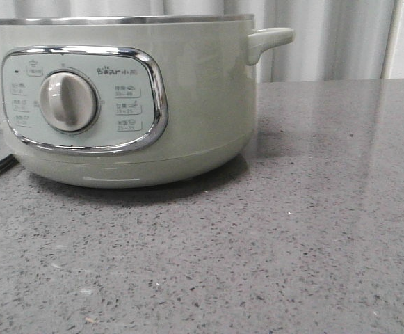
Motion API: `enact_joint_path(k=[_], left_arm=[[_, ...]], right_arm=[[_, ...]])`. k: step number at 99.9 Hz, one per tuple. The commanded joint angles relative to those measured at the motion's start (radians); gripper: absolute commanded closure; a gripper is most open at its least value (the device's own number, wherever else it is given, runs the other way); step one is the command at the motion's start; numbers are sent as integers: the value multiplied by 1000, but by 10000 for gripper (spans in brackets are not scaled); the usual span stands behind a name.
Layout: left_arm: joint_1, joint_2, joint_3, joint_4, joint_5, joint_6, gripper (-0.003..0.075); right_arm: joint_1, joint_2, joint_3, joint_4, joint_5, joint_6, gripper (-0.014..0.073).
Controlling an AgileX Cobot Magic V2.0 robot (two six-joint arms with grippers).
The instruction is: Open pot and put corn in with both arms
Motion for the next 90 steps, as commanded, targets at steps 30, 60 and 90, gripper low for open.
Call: enact_joint_path(k=[30, 60, 90], left_arm=[[-8, -33, 7, 4, -34, -18, 741], [-8, -33, 7, 4, -34, -18, 741], [-8, -33, 7, 4, -34, -18, 741]], right_arm=[[-5, 7, -28, -8, -75, 1, 667], [-5, 7, -28, -8, -75, 1, 667], [-5, 7, -16, -8, -77, 1, 667]])
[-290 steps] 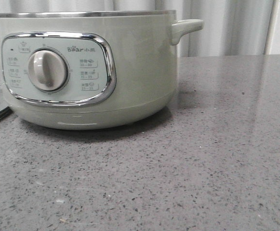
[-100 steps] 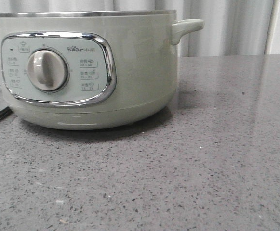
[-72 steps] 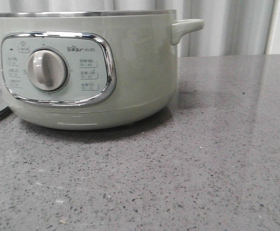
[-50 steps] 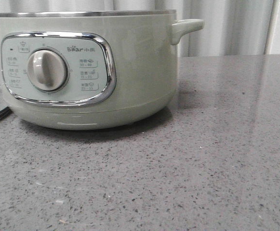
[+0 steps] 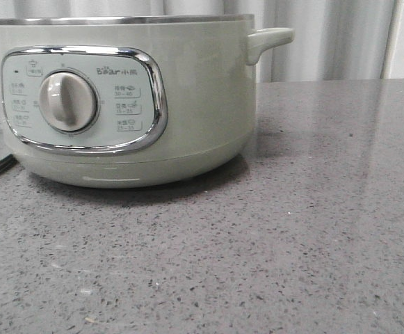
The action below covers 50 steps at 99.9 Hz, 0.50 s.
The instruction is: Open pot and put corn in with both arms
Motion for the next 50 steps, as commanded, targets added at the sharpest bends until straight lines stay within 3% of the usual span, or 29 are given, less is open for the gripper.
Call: enact_joint_path(k=[1, 29, 50], left_arm=[[-8, -33, 7, 2, -36, -11, 741], [-8, -33, 7, 2, -36, -11, 741], [-8, -33, 7, 2, -36, -11, 741]], right_arm=[[-5, 7, -13, -8, -79, 1, 667], [-12, 7, 85, -8, -91, 1, 667], [-138, 0, 217, -8, -209, 1, 667]])
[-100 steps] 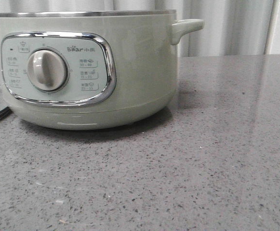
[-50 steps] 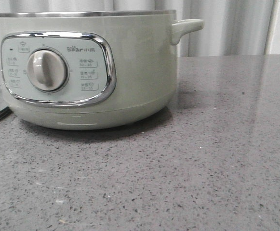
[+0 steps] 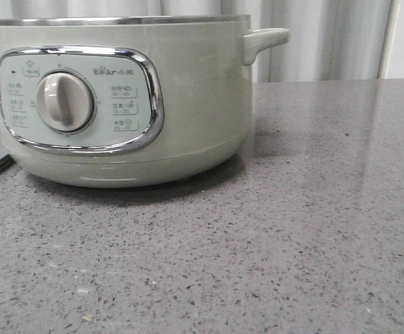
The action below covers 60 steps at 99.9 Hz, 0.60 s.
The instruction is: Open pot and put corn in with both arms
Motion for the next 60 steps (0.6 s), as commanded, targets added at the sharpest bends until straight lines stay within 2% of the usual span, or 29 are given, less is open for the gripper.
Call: enact_joint_path(k=[1, 7, 11, 26, 36, 45, 60], left_arm=[[-8, -33, 7, 2, -36, -11, 741], [-8, -33, 7, 2, -36, -11, 741], [-8, -33, 7, 2, -35, -11, 741], [-8, -33, 5, 2, -35, -11, 741], [-8, -33, 5, 2, -35, -11, 741], [-8, -33, 5, 2, -35, -11, 741], [-8, -33, 5, 2, -35, -11, 741]], right_arm=[[-68, -1, 34, -8, -150, -1, 667], [-107, -22, 67, -8, -180, -1, 667], [-130, -44, 60, -8, -118, -1, 667], [-219, -168, 64, -16, -44, -1, 667], [-288, -266, 64, -65, 46, -1, 667], [-336, -250, 64, -69, 80, -1, 667], [-383, -258, 64, -77, 229, -1, 667]])
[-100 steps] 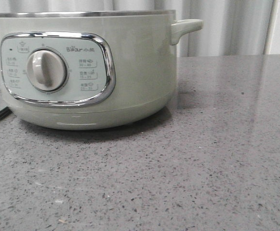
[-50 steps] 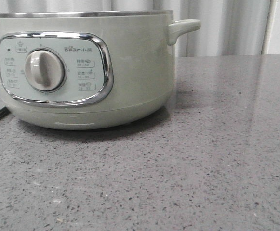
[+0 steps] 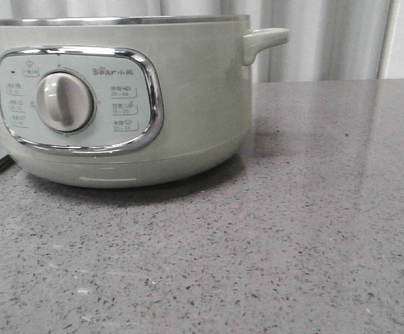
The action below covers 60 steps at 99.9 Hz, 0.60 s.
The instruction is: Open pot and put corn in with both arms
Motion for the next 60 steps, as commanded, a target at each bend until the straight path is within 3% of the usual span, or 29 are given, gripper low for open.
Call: enact_joint_path(k=[1, 24, 60], left_arm=[[-8, -33, 5, -2, -35, -11, 741], [-8, -33, 5, -2, -35, -11, 741], [-8, -33, 5, -2, -35, -11, 741]], right_arm=[[-25, -21, 20, -22, 17, -1, 667], [-31, -21, 20, -35, 291, -1, 667], [-31, -21, 20, -35, 287, -1, 667]])
